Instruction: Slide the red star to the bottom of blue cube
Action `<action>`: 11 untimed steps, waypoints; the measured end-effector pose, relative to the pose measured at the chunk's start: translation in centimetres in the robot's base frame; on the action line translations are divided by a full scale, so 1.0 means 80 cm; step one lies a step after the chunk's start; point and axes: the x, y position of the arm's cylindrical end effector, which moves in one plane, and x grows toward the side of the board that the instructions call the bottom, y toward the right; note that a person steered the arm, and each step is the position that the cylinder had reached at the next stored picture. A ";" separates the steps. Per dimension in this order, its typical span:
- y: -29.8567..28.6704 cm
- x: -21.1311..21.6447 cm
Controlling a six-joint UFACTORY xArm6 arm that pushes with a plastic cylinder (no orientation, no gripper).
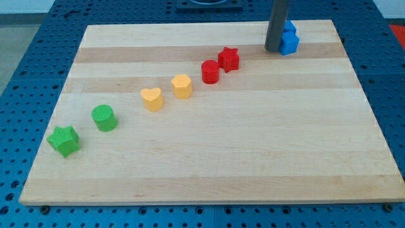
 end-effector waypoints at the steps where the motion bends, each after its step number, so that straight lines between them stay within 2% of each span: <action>1: -0.044 0.000; 5: -0.237 0.052; 6: -0.263 0.079; 7: -0.241 0.100; 8: -0.189 0.085; 9: -0.167 0.073; 11: -0.232 0.062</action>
